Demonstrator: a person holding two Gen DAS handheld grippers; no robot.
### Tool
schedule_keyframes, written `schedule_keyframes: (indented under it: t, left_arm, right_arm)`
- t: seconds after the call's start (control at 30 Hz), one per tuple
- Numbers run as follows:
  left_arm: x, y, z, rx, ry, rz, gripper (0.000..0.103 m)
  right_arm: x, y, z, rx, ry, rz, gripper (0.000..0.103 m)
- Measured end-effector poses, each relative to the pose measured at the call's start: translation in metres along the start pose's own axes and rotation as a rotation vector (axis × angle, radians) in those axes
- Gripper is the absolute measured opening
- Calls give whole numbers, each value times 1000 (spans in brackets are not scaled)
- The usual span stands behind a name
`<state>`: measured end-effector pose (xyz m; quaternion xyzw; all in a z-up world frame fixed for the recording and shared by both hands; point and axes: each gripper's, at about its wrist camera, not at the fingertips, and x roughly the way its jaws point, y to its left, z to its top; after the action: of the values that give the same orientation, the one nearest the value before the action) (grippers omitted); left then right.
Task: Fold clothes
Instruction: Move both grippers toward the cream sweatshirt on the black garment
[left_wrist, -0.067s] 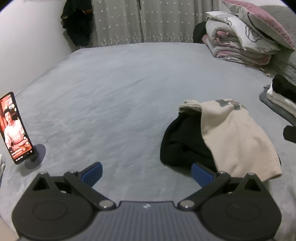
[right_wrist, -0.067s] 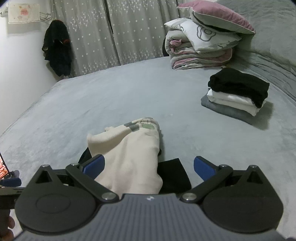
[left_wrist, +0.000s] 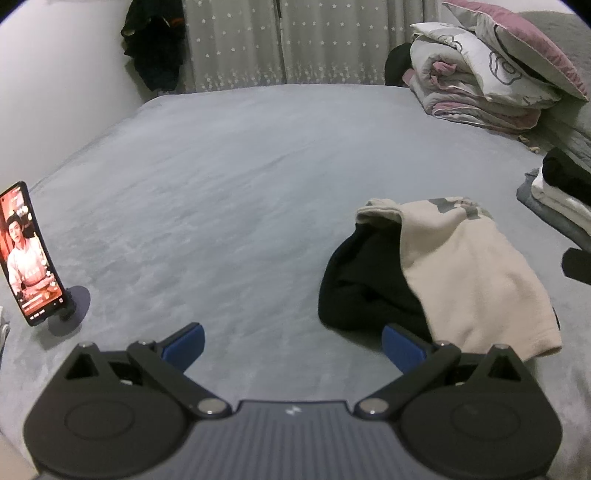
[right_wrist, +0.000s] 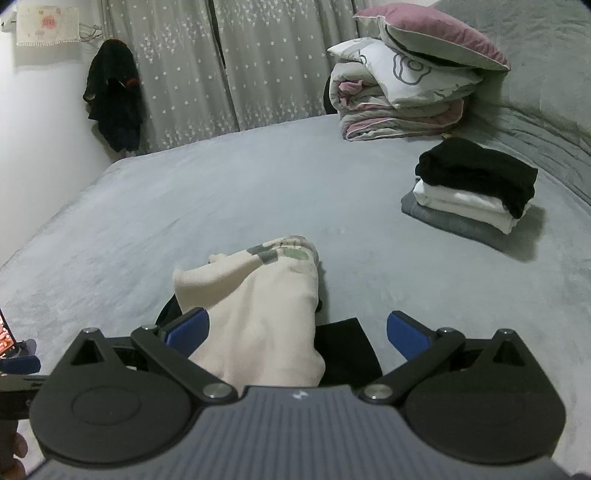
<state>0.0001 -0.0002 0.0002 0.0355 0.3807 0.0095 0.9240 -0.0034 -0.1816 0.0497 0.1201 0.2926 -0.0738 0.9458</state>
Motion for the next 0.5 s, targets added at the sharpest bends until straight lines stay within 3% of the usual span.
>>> schedule_keyframes:
  t: [0.2, 0.3, 0.5]
  left_arm:
    - [-9, -1, -9, -1, -28, 9, 103]
    - [-3, -3, -2, 6, 10, 10, 103]
    - [0, -3, -3, 3, 12, 0, 103]
  right_arm:
    - [4, 4, -4, -38, 1, -13, 103]
    - [2, 8, -8, -54, -6, -19, 103]
    - [8, 12, -11, -68, 19, -42, 103]
